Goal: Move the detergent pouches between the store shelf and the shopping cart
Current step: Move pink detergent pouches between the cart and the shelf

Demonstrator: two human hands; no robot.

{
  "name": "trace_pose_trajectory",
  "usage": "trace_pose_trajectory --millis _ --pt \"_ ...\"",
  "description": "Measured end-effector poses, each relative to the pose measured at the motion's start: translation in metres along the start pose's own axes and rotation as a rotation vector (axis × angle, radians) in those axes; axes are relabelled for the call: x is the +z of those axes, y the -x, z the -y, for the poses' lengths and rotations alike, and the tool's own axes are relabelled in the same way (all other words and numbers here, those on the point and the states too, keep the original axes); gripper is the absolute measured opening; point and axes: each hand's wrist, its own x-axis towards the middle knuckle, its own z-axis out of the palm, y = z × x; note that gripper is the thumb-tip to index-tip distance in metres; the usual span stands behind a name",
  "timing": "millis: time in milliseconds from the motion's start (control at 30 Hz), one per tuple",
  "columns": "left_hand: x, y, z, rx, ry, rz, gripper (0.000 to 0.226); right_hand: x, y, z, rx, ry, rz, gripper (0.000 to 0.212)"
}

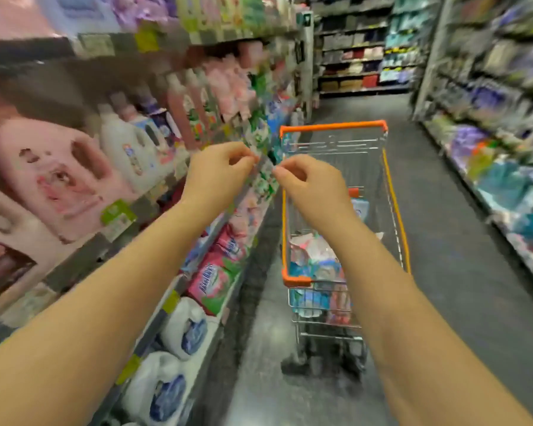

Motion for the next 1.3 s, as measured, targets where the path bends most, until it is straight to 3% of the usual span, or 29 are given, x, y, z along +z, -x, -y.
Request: trace_pose_trajectory --millis 300,467,700,1067,1300 --pt "0.221 -0.090 0.073 -0.189 0.262 0.297 0.012 -0.012 -0.052 -0.197 0.547 0.133 -0.077 0.021" --pt "0.310 -0.114 0.119 -0.405 0.286 0.422 0.018 -0.004 -0.068 -0.278 0.770 0.114 -0.098 0.020" --pt "0.407 -0.109 0.144 -0.576 0.234 0.580 0.045 0.023 -0.069 -0.382 1.045 0.035 -0.008 0.042" --pt "0.509 -0.137 0.192 -0.844 0.155 0.604 0.082 0.056 -0.141 -0.506 1.130 0.021 0.229 0.042" --pt "0.524 -0.106 0.220 -0.945 0.138 0.544 0.094 0.097 -0.127 -0.524 1.180 0.003 0.462 0.045"
